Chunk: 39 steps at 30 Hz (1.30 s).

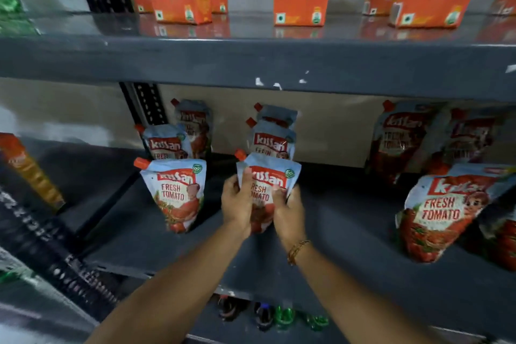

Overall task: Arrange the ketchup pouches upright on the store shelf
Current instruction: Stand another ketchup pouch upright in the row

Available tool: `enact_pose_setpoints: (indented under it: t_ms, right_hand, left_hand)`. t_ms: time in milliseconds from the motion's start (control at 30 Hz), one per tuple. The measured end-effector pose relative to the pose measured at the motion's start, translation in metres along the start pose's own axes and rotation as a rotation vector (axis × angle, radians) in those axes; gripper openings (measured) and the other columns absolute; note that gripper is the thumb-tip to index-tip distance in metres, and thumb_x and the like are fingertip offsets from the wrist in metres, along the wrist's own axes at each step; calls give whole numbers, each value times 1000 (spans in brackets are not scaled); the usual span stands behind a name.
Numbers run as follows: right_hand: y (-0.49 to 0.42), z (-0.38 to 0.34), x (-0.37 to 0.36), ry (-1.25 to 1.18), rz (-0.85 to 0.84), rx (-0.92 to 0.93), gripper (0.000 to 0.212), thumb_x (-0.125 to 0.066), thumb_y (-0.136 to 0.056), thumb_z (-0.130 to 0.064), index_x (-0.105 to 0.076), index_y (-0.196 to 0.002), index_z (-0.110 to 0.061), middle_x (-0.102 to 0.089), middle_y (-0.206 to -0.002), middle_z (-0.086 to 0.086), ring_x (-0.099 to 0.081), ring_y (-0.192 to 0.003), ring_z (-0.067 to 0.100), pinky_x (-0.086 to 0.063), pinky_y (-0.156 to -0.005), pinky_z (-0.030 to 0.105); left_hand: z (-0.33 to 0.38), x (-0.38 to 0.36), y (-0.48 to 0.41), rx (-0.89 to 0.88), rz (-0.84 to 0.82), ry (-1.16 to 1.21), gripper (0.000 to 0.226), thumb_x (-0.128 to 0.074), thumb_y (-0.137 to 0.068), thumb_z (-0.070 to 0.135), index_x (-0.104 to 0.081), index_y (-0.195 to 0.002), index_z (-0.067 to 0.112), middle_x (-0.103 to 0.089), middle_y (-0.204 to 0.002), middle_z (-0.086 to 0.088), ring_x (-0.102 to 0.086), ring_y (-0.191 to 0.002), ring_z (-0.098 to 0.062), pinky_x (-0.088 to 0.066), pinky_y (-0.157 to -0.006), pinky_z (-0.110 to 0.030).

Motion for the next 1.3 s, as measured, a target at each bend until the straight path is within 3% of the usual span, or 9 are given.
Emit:
enact_pose_setpoints:
  t_ms: [233, 400, 500, 633, 733, 800, 967, 1100, 1300]
  right_hand:
    - [4, -3, 0, 24, -8, -47, 9, -53, -91, -26, -46, -96, -27, -61, -105, 3, -61, -94, 15, -51, -76, 22]
    - [28, 6, -10, 209, 356, -152, 32, -54, -85, -47, -39, -89, -19, -50, -93, 3, -52, -86, 20, -48, -78, 37]
    - [51, 8, -37, 105, 137, -85, 27, -41, -91, -43, -48, -91, -16, -54, -85, 0, -53, -76, 17, -45, -72, 35]
    - [50, -3, -85, 43, -258, -112, 28, -33, -96, -41, -50, -91, -20, -50, -94, -2, -46, -87, 9, -38, -85, 27]
    - [42, 0, -116, -45, -456, -231, 46, -21, -96, -48, -39, -133, -28, -45, -126, -10, -39, -115, 2, -29, -105, 26]
    - [38, 6, -133, -94, -505, -237, 53, -18, -94, -53, -44, -132, -27, -54, -128, -7, -51, -113, 3, -39, -101, 26]
    - [32, 17, -155, -150, -516, -241, 46, -20, -95, -50, -53, -122, -31, -62, -113, -14, -59, -89, -15, -47, -65, 1]
    - [27, 19, -166, -185, -525, -252, 41, -20, -97, -47, -55, -113, -34, -64, -106, -17, -62, -85, -19, -47, -65, -1]
    - [27, 20, -170, -117, -497, -256, 39, -22, -95, -52, -56, -109, -40, -63, -113, -15, -57, -101, -9, -45, -75, 5]
  left_hand:
    - [4, 7, 8, -1, -6, -21, 29, -56, -90, 40, -53, -107, 17, -68, -92, 2, -67, -81, -10, -56, -67, -21]
    - [-6, 29, 18, 83, 275, -68, 47, -34, -97, 47, -59, -101, 7, -60, -96, -1, -55, -95, -19, -38, -82, -29]
    - [-4, 62, 15, 72, 633, -84, 57, -36, -92, 51, -59, -100, -1, -62, -97, -13, -58, -93, -31, -43, -83, -37]
    - [24, 102, -7, 31, 800, -113, 61, -44, -90, 50, -43, -134, 7, -44, -139, -16, -40, -131, -36, -31, -109, -49]
    - [41, 128, -23, -33, 604, -77, 54, -35, -95, 50, -50, -128, 10, -60, -112, -2, -58, -105, -24, -47, -81, -34]
    - [47, 139, -29, -22, 403, -81, 50, -31, -97, 50, -62, -111, 13, -64, -86, 5, -63, -87, -18, -45, -62, -26]
    - [53, 162, -55, 51, 304, -81, 43, -39, -94, 51, -65, -97, 18, -67, -85, 2, -64, -85, -18, -52, -85, -35]
    - [49, 176, -71, 71, 285, -84, 40, -39, -92, 56, -65, -96, 25, -70, -108, -3, -66, -99, -20, -50, -98, -43]
    - [48, 179, -68, 61, 310, -91, 40, -42, -89, 58, -66, -89, 25, -72, -108, -4, -67, -98, -20, -51, -97, -43]
Point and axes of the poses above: each hand's wrist, its own y-axis away from the middle knuckle, its own x-axis out of the back of the hand, z = x × y, the point moved 1 cm from there along -y, towards the middle knuckle
